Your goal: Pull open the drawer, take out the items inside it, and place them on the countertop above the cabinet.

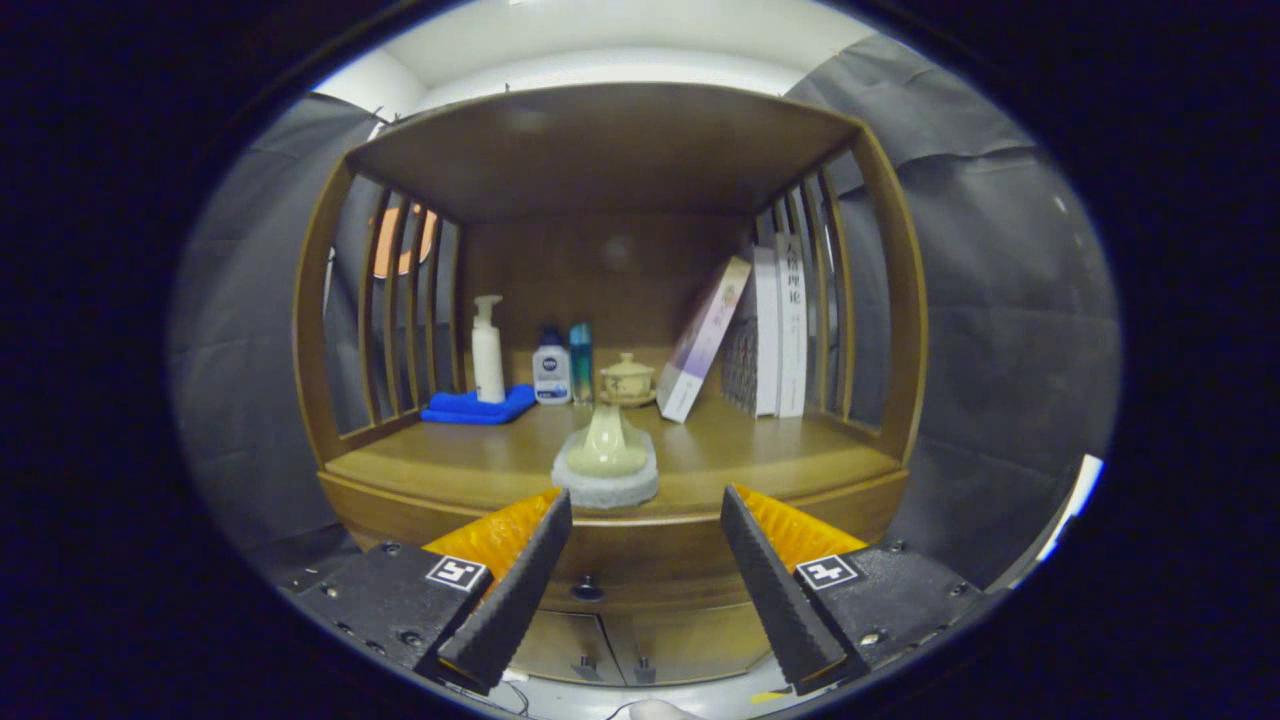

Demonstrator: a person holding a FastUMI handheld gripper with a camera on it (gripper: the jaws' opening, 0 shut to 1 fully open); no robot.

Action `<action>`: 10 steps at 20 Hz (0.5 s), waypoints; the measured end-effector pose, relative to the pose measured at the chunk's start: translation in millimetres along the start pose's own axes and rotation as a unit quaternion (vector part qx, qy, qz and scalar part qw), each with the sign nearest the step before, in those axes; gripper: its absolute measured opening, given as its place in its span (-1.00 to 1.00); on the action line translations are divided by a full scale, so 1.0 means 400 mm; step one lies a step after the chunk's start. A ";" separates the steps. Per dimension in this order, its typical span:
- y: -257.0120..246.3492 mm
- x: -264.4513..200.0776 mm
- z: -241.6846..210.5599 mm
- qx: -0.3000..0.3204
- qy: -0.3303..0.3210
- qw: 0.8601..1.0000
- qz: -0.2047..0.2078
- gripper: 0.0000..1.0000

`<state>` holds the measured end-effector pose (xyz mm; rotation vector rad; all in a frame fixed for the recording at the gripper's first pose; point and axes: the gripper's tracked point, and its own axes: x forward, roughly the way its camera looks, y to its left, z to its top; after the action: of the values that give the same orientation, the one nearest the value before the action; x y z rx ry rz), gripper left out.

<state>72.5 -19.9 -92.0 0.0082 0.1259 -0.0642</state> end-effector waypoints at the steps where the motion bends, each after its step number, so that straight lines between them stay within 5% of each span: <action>1: 0.006 -0.027 0.034 -0.002 -0.009 1.000 0.004 0.95; 10: 0.026 -0.212 0.244 -0.003 -0.050 0.999 0.018 0.95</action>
<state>1.4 -5.2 15.7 0.0017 0.0255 -0.0279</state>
